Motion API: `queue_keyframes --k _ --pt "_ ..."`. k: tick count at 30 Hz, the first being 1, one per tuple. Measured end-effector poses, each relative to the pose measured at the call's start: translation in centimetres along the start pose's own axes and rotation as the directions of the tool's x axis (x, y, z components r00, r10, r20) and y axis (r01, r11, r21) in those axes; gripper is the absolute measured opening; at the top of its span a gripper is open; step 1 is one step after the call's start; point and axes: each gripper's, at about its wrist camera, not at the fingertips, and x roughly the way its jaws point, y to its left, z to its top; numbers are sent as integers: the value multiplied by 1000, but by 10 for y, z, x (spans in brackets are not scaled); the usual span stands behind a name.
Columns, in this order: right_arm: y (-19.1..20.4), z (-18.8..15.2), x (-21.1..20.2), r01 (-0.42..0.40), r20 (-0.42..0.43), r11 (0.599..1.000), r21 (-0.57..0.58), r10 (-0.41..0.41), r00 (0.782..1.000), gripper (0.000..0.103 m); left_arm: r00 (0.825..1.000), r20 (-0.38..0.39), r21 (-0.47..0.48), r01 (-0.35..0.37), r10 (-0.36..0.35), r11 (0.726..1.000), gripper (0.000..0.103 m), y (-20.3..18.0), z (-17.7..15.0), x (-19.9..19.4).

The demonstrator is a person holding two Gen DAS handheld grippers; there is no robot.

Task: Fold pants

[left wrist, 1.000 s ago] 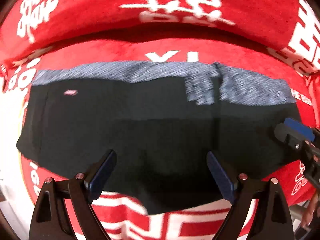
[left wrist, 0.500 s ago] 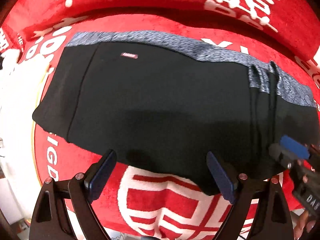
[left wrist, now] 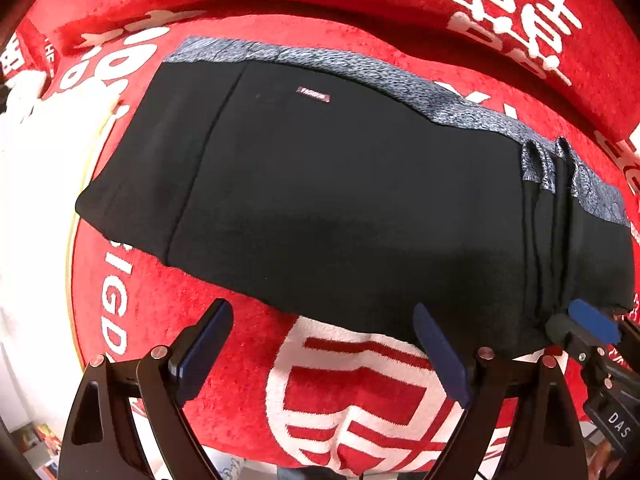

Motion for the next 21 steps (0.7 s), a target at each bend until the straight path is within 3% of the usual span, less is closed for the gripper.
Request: queue_keyframes --k 5,21 --pt "7 -8 2 -26 -25 999 35 26 999 45 1000 -5 -5 4 -4 1000 92 10 2 4" --pt "52 3 14 -7 -27 999 -52 5 1000 50 1000 -9 -44 18 -18 999 92 57 -9 20"
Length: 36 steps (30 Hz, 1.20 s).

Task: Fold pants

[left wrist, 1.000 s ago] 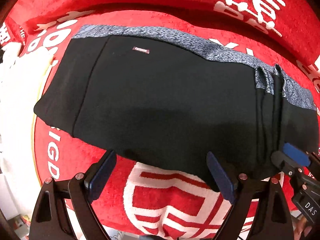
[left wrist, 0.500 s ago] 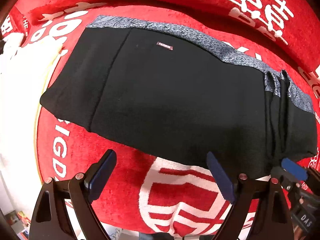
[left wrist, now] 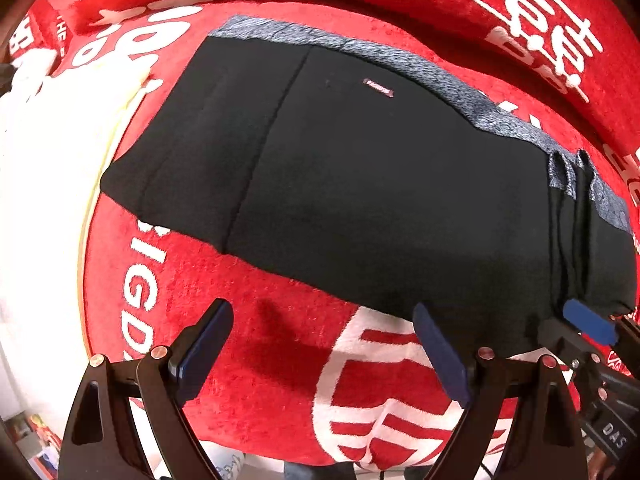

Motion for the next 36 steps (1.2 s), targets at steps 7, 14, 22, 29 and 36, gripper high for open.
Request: queue_keyframes --k 7,14,22,29,36 --pt "0 -4 24 25 -49 1000 4 -25 999 54 1000 10 -31 29 -28 999 92 18 -7 9" --pt "5 -8 25 39 -52 999 -15 -40 998 57 997 33 -59 69 -67 996 92 37 -12 11" --pt "11 -9 30 48 -47 999 -25 -50 998 61 996 38 -56 83 -81 995 92 49 -11 16" --pt "13 -9 31 52 -43 998 -27 -54 998 64 996 37 -68 82 -80 994 92 49 -1 15" --pt "14 -11 33 53 -36 998 -28 -54 998 65 996 43 -80 81 -78 993 92 54 3 12"
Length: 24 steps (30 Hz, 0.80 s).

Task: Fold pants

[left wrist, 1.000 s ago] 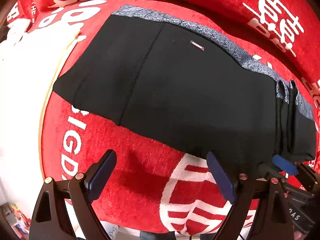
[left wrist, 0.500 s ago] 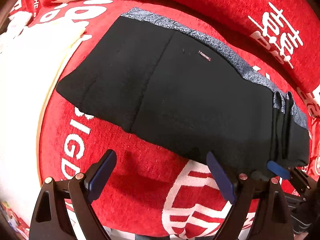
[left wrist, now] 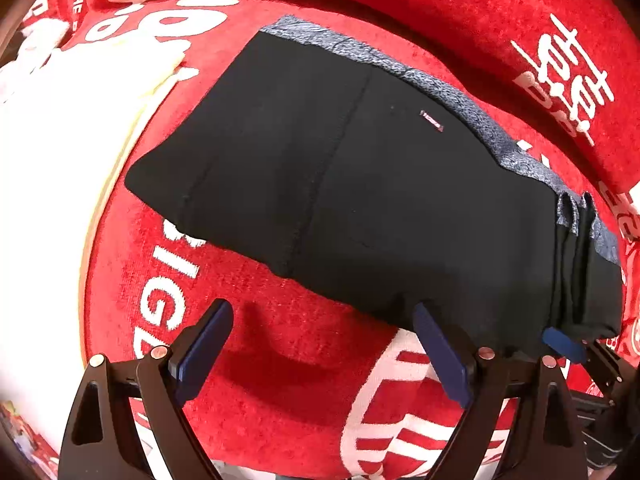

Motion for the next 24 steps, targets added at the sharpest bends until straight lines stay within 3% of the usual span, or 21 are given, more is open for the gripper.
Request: queue_keyframes --k 8,15,19,24 --pt "2 -2 2 -1 0 1000 -2 1 1000 66 998 45 -66 44 -41 997 92 22 0 -7" --pt "4 -3 4 4 3 1000 -12 -4 1000 68 989 95 -134 126 -114 983 92 44 4 -8" --pt "8 -3 5 7 5 1000 -14 -7 1000 68 955 137 -192 286 -263 939 92 58 8 0" --pt "10 -4 6 11 7 1000 -28 -11 1000 69 872 211 -242 484 -441 841 92 68 11 13"
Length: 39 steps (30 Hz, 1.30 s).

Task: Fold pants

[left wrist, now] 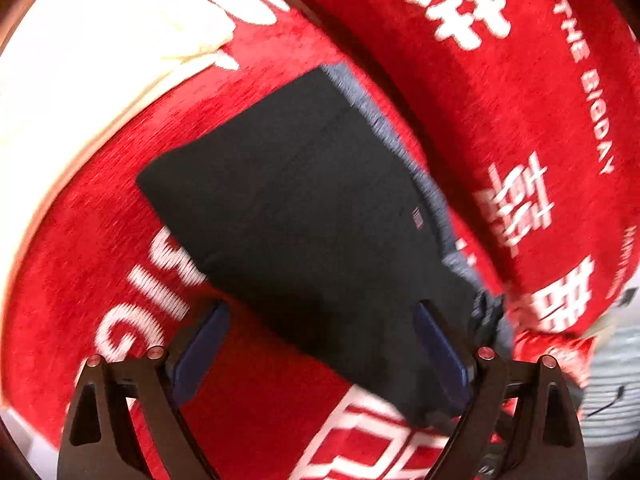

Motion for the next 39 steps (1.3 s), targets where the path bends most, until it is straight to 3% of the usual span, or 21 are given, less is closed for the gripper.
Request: queue_keyframes --k 4,9,14,18,20,21,22,23,24,25,27,30,31,33,34,36,39 --pt "2 -1 1 2 8 1000 -20 -2 1000 69 997 34 -43 77 -76 996 92 3 8 5" --pt "2 -1 1 1 14 1000 -19 -1 1000 69 995 59 -91 80 -74 993 92 -1 22 9" --pt "0 -2 1 -9 17 1000 -11 9 1000 70 996 61 -49 -55 58 997 90 -18 25 17" --pt "-3 0 -2 -22 11 1000 0 22 1000 70 965 80 22 -253 251 967 43 -30 22 17" --pt "-6 3 -6 -37 3 999 19 37 999 70 957 96 76 -281 274 957 39 -37 20 15" --pt "-8 5 -10 -55 0 998 32 55 998 70 947 119 131 -313 298 941 37 -45 17 14" --pt "-8 7 -15 -69 4 997 40 69 998 70 927 163 221 -369 338 903 36 -59 11 15" --pt "-9 11 -23 -85 16 995 47 84 996 70 905 210 302 -420 370 856 36 -72 3 16" --pt "-10 15 -30 -94 29 994 51 93 995 70 879 265 392 -474 397 788 36 -87 -8 18" --pt "-10 20 -35 -104 36 993 55 102 994 70 863 299 440 -503 407 744 36 -96 -16 18" --pt "-11 33 -45 -147 39 987 72 144 989 70 845 338 489 -534 414 690 36 -106 -25 19" --pt "-12 63 -57 -207 37 974 91 205 978 71 830 359 523 -558 427 644 36 -112 -31 21" --pt "-8 75 -62 -222 42 972 82 220 975 72 829 359 526 -559 428 641 36 -112 -31 21" --pt "6 100 -68 -241 45 969 48 239 970 80 837 348 516 -546 422 660 36 -111 -27 21" --pt "13 109 -68 -247 38 969 31 246 969 80 851 328 496 -525 411 691 36 -108 -23 19" --pt "29 124 -70 -253 30 967 -9 253 967 80 879 275 431 -474 389 768 36 -94 -12 15" --pt "54 139 -69 -264 12 962 -63 265 964 80 930 177 262 -360 322 895 36 -65 7 12"
